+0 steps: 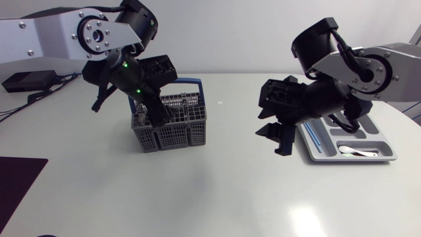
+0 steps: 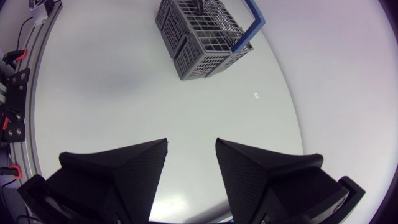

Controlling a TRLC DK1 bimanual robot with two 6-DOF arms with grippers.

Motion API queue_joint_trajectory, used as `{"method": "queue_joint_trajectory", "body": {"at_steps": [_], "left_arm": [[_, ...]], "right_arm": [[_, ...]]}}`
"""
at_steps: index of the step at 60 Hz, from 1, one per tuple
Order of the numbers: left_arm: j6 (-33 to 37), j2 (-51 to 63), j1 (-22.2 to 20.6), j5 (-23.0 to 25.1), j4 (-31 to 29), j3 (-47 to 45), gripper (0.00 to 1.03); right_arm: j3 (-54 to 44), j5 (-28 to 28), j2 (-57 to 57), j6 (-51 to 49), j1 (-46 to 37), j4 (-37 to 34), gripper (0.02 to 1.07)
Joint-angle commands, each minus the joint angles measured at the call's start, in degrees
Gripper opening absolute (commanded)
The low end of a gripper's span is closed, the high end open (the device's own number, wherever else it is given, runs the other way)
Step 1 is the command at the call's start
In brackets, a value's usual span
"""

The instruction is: Unload the cutlery basket into the drawer organizer.

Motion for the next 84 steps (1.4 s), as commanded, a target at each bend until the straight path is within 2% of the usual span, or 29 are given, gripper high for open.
{"method": "queue_joint_trajectory", "body": {"at_steps": [1,20,30,44,56,74,84], "left_arm": [[4.3,2.0,0.2,0.8,-0.3,2.1,0.98],[12.1,6.7,2.0,0.8,0.1,4.0,0.96],[13.6,8.9,2.6,0.8,0.6,5.0,0.85],[14.7,11.0,3.6,0.8,2.3,6.7,0.65],[15.5,12.5,3.8,0.8,2.6,6.9,0.63],[16.5,13.3,3.5,1.3,4.6,6.9,0.25],[16.6,13.6,3.3,1.6,4.6,6.5,0.20]], "right_arm": [[-1.5,0.1,0.5,1.3,0.2,0.6,0.60],[-1.9,-0.4,1.2,0.9,-0.3,1.6,0.60],[-2.1,-0.6,2.4,0.8,-0.9,3.0,0.60],[-1.8,-1.0,4.0,0.4,-1.3,3.8,0.60],[-1.3,-1.2,5.1,0.5,-1.3,4.4,0.60],[-1.1,-1.7,6.6,0.2,-1.4,4.6,0.60],[-1.1,-1.9,6.7,0.0,-1.6,4.9,0.60]]}}
